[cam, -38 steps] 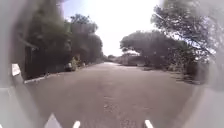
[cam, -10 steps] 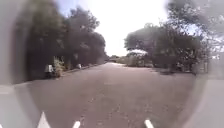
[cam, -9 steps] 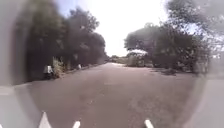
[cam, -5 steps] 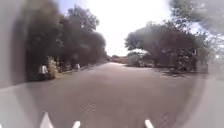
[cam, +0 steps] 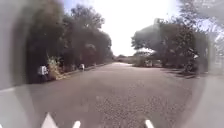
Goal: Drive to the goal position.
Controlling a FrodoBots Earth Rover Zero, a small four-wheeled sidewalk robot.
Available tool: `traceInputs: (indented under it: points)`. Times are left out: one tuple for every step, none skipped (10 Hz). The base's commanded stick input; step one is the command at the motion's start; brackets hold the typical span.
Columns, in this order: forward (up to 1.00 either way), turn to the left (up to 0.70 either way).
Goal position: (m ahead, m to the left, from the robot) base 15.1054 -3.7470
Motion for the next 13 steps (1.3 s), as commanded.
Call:
traceInputs:
  points:
    - [0.85, 0.0]
    - [0.85, 0.0]
    - [0.85, 0.0]
    - [0.85, 0.0]
    - [0.85, 0.0]
    - [0.85, 0.0]
    - [0.85, 0.0]
    - [0.85, 0.0]
    - [0.85, 0.0]
    - [0.85, 0.0]
    - [0.85, 0.0]
    - [0.85, 0.0]
    - [0.85, 0.0]
